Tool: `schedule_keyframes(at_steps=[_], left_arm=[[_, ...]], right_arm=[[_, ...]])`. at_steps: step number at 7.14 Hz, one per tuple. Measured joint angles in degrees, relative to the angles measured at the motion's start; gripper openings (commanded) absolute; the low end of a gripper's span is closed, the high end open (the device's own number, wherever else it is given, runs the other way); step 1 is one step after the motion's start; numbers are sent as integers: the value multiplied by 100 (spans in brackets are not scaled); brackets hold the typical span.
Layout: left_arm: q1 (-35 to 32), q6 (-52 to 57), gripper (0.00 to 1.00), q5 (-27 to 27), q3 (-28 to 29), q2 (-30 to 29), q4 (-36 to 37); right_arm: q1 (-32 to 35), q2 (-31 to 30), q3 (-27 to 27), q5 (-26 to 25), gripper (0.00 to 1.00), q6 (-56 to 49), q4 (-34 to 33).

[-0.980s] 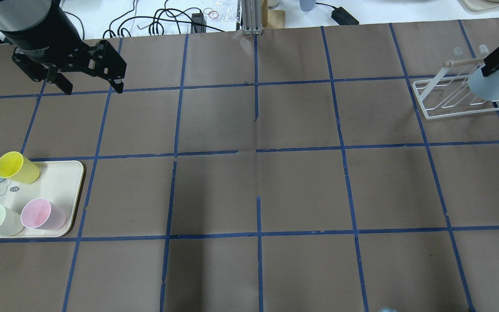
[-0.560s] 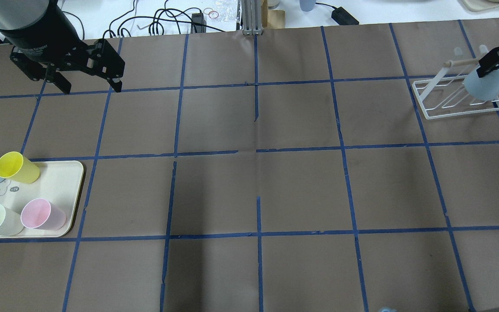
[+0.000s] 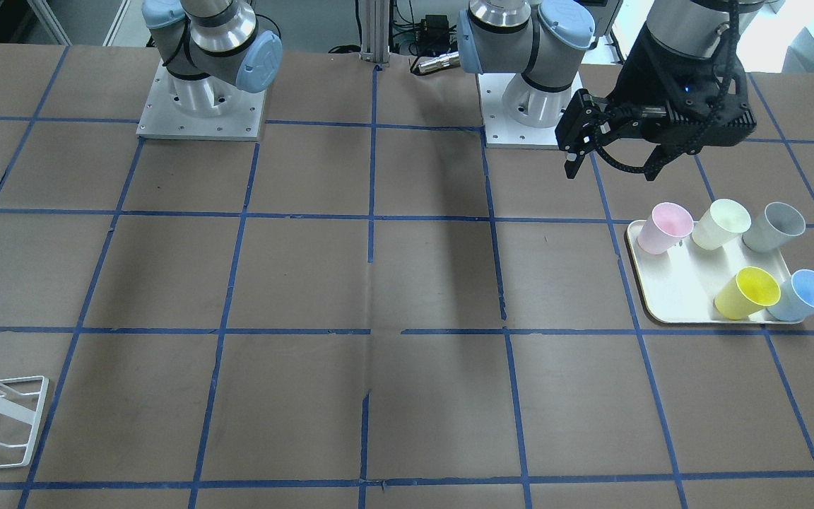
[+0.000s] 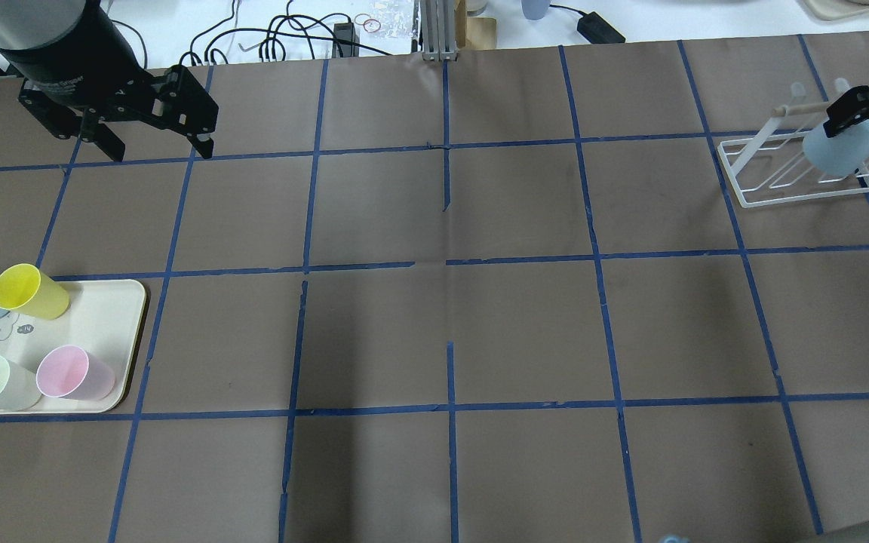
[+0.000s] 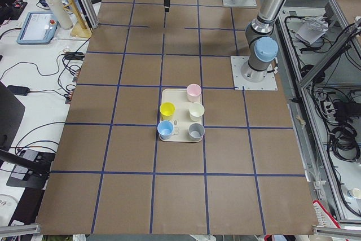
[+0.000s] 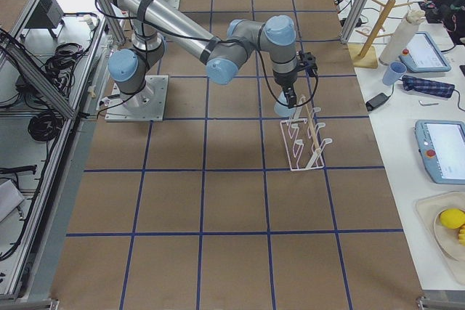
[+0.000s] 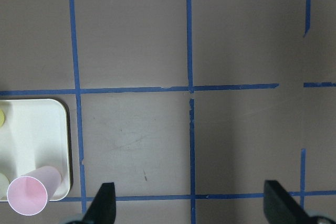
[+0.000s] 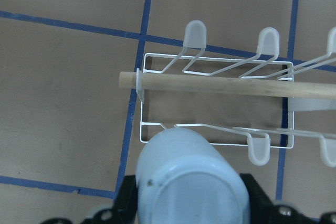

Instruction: Transfer IKEA cup to right arm and place on rack

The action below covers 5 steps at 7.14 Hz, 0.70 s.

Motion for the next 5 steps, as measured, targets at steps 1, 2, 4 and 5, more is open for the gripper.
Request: schedule_keyframes(at_steps=[1, 2, 4, 5], left_arm=[[0, 4, 100, 29, 6, -18, 9], [0, 5, 100, 30, -6, -12, 9], [0, 7, 100, 41, -59, 66, -2], [-1, 7, 100, 37, -66, 75, 1]], right_arm=[[0, 58, 1, 2, 0, 1, -51], [0, 138, 5, -2, 0, 5, -153], [0, 254, 26, -9, 0, 14, -246], [0, 283, 50, -10, 1, 25, -254]])
